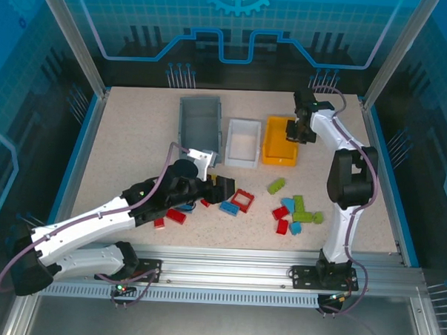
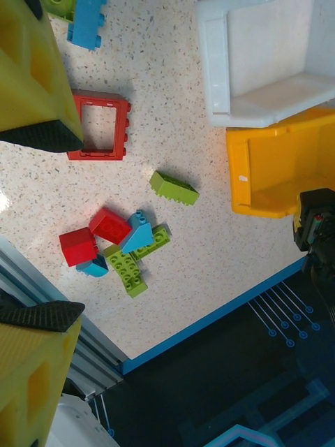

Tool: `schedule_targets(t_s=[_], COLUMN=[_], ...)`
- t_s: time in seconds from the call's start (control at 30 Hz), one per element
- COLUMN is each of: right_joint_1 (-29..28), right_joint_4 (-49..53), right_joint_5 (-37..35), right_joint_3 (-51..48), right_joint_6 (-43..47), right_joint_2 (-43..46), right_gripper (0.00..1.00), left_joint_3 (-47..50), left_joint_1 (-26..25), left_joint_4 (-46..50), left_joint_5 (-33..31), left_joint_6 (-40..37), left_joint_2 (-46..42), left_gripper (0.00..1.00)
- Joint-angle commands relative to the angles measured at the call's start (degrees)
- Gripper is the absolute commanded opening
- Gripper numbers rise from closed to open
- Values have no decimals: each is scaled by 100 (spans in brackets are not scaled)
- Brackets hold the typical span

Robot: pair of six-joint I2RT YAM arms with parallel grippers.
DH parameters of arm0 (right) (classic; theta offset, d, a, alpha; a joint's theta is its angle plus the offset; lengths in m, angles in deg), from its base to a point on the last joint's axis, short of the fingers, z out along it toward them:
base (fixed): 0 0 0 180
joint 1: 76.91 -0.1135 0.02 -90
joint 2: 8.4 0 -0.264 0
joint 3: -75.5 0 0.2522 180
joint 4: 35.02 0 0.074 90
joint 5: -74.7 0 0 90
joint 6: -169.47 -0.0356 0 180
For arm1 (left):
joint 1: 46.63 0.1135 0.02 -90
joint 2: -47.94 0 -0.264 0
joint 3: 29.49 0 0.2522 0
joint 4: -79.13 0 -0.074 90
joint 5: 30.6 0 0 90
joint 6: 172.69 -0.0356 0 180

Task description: Sort the legos into containers by color

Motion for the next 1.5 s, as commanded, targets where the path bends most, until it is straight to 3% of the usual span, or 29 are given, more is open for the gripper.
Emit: schedule_targets(t_s=[0.0, 0.17, 0.33, 0.43, 0.53, 0.77, 0.9, 1.03, 1.2, 1.33, 1.47], right_joint_1=[119, 166, 155, 138, 111, 140, 697, 1657, 2198, 2247, 2295], right_joint_4=[154, -2, -54, -196, -252, -83, 71, -73, -342, -759, -938], right_joint_5=[-162, 190, 276, 109, -200, -777, -67, 1011, 1693, 2099, 2070], right_joint_3=[-118, -407, -497, -710, -953, -2578, -4210, -5501, -5996, -6430, -6568], right_joint_6=[509, 670, 537, 362, 58, -1621, -2833, -3009, -2925, -3401, -3867], right_joint_2=[18, 166, 129, 540, 1134, 3169, 4453, 5340, 5270, 5067, 4917], right_gripper=[14, 20, 44, 61, 67, 68, 70, 74, 80, 81, 79], left_joint_3=[12, 22, -22, -22, 12, 58, 84, -27, -227, -317, -367], left_joint_1=[-50, -72, -133, -182, -255, -664, -968, -1291, -1465, -1470, -1473], left_joint_4=[136, 89, 98, 139, 137, -52, -363, -671, -891, -963, -924], left_joint_5=[-79, -54, -43, -54, -57, -243, -263, -137, 97, 124, 104], left_joint_6=[160, 227, 256, 282, 292, 283, 247, -2, -144, -211, -262], left_joint_2=[-92, -30, 126, 191, 263, 536, 867, 1373, 1901, 2060, 2070], left_gripper=[62, 62, 62, 62, 63, 64, 64, 65, 65, 66, 65])
